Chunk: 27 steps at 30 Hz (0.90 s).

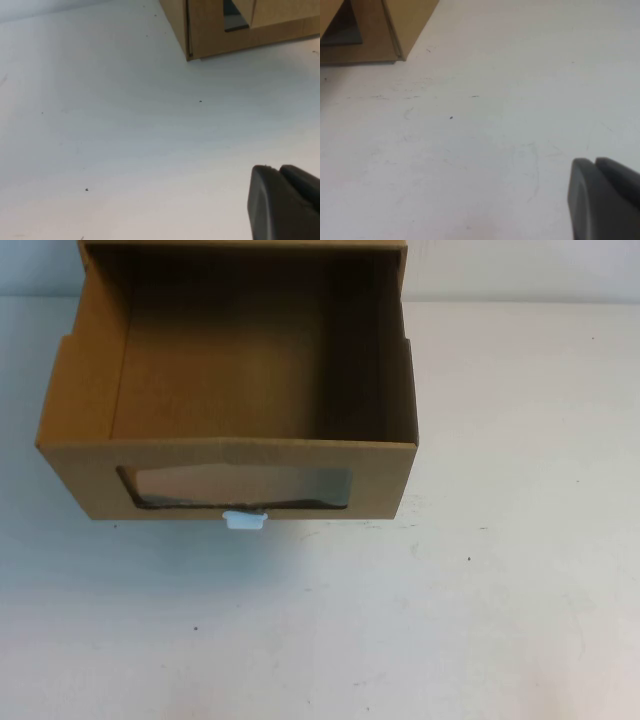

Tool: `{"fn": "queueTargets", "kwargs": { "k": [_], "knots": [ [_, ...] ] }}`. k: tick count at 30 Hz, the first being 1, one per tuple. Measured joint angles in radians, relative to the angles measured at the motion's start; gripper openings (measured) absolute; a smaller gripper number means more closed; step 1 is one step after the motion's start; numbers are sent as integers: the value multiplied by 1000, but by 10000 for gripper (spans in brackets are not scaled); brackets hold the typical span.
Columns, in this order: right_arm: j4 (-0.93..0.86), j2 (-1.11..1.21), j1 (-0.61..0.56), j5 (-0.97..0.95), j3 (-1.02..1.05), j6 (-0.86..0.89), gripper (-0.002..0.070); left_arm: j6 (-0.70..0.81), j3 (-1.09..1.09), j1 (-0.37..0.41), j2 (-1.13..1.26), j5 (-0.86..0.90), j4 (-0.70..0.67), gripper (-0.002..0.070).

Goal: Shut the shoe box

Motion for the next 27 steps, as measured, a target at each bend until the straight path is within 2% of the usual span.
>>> {"fn": "queueTargets", "kwargs": {
  "k": [19, 27],
  "knots": [
    [0, 0, 0, 0, 0, 0, -13, 0, 0, 0, 0, -2, -6, -5],
    [0, 0, 0, 0, 0, 0, -13, 0, 0, 0, 0, -25, -106, -5]
  ]
}}
